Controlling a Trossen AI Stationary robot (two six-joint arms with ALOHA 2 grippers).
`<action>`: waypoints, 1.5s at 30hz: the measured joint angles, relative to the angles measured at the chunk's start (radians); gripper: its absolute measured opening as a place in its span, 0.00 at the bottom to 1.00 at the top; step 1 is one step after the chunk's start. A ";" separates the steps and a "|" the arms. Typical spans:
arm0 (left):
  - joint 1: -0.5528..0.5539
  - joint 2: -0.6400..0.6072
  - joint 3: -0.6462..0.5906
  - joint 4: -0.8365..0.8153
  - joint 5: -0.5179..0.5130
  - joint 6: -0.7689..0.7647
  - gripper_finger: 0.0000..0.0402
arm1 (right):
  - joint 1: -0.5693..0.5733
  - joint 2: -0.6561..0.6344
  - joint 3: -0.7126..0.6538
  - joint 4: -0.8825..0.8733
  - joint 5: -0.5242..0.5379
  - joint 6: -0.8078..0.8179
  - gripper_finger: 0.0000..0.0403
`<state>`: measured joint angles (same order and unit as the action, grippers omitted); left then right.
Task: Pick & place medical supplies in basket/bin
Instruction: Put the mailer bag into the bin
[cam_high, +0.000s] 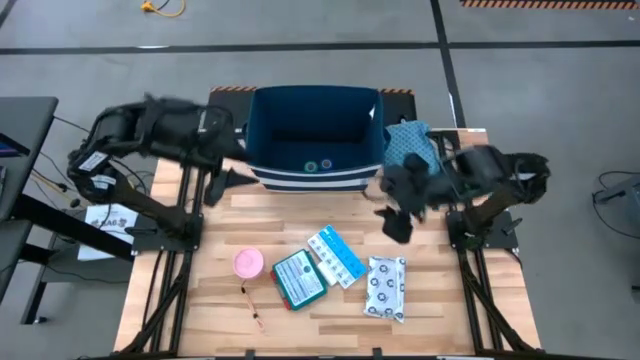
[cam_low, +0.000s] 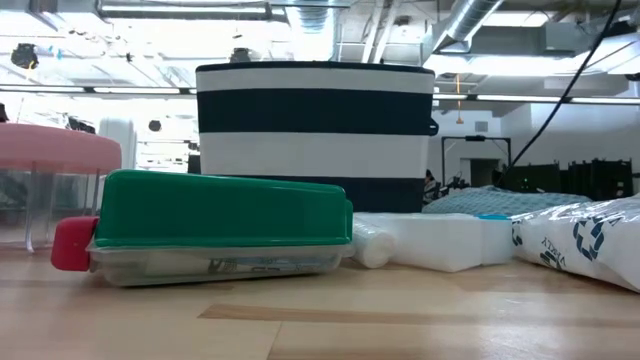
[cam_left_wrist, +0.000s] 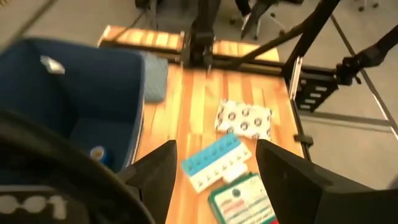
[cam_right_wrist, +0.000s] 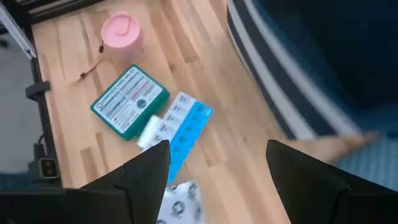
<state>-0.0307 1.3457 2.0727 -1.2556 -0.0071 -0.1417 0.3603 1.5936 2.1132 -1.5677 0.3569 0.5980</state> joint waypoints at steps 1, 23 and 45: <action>-0.057 0.001 0.000 0.012 -0.069 -0.024 0.52 | 0.038 -0.014 -0.037 0.001 0.027 0.065 0.65; -0.754 0.158 -0.001 -0.003 -0.816 -0.236 0.52 | 0.457 0.084 -0.531 0.147 0.328 1.184 0.65; -0.404 -0.238 -0.549 0.460 0.038 0.178 0.52 | 0.364 0.208 -0.531 0.356 0.401 1.307 0.65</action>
<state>-0.4350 1.1077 1.5240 -0.7956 0.0305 0.0368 0.7241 1.8014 1.5826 -1.2116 0.7579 1.9046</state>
